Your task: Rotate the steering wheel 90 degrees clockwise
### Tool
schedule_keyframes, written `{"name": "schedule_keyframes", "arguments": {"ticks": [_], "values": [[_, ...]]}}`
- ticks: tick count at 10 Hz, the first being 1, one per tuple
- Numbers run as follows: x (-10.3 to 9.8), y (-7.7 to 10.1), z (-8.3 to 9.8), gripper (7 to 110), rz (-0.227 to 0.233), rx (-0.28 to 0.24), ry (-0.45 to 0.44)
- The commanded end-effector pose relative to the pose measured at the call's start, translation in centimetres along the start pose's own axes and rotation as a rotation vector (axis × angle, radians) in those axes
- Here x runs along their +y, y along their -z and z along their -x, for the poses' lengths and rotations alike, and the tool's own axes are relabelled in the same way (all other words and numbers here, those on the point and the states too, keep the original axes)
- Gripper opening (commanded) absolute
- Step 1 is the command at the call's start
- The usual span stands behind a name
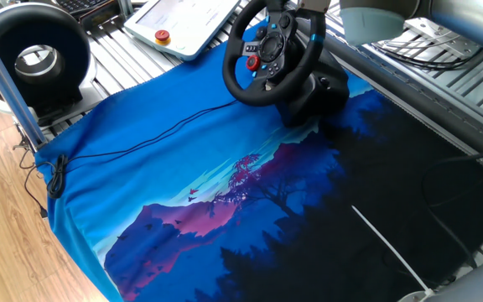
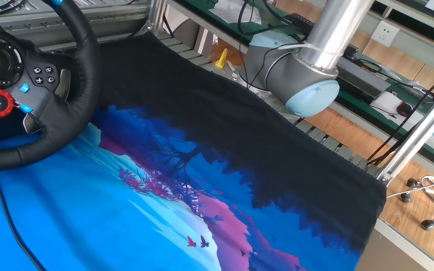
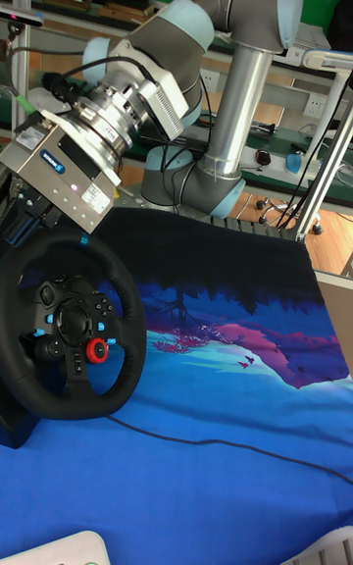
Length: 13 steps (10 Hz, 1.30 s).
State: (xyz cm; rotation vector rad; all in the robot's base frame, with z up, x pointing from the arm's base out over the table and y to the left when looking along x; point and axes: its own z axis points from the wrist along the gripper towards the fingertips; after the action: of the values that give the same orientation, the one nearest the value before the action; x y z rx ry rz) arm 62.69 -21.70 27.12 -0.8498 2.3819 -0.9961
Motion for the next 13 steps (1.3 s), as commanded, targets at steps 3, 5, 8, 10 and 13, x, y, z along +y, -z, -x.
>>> {"name": "schedule_keyframes", "arguments": {"ticks": [3, 5, 8, 10, 13], "values": [[2.2, 0.2, -0.5, 7, 0.093, 0.013, -0.035], [3.3, 0.5, -1.1, 7, 0.144, 0.034, -0.043], [3.9, 0.9, -1.3, 7, 0.167, 0.048, -0.031], [3.3, 1.3, -2.1, 7, 0.158, 0.072, 0.011], [1.2, 1.6, -2.7, 7, 0.091, 0.092, 0.081]]}}
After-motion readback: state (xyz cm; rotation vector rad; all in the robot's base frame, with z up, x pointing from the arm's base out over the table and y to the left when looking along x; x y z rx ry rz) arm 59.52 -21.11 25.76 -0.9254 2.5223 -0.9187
